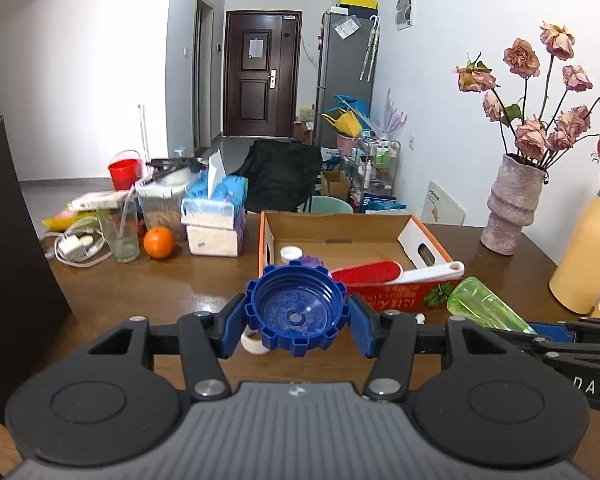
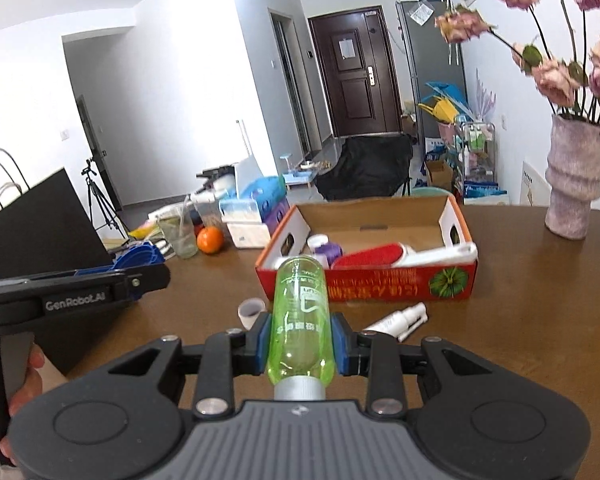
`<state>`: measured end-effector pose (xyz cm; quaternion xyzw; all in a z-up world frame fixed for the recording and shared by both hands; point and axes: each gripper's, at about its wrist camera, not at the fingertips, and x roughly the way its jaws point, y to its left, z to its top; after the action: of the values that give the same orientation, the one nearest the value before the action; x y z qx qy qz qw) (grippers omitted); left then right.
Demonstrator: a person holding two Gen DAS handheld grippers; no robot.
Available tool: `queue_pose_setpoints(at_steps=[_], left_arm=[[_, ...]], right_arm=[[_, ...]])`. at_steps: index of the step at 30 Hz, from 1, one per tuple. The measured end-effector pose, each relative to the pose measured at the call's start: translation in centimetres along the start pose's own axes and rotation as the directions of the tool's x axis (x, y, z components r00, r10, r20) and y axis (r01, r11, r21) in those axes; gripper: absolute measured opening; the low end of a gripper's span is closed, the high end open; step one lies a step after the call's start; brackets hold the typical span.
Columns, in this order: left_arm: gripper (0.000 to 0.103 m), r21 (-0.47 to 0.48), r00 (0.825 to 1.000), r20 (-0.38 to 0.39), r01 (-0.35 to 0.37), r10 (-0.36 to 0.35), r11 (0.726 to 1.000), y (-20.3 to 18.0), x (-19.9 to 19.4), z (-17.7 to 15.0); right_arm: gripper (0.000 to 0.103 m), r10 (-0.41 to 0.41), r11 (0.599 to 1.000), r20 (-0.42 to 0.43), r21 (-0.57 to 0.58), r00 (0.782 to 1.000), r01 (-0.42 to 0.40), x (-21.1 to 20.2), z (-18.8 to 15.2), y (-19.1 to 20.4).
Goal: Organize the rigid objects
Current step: 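Carry the green bottle in the right tool while the left tool carries the blue cap over the box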
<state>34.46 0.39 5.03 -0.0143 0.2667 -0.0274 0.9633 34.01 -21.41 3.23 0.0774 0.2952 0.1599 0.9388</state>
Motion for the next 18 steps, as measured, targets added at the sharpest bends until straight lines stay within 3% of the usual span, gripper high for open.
queue_pose_setpoints(at_steps=[18], left_arm=[[0.055,-0.030,0.995,-0.005,-0.095,0.095,0.995,-2.2,4.2,7.1]], right_arm=[[0.030,-0.064,0.996,0.041,0.062,0.997,0.062,3.0,7.9,-1.7]])
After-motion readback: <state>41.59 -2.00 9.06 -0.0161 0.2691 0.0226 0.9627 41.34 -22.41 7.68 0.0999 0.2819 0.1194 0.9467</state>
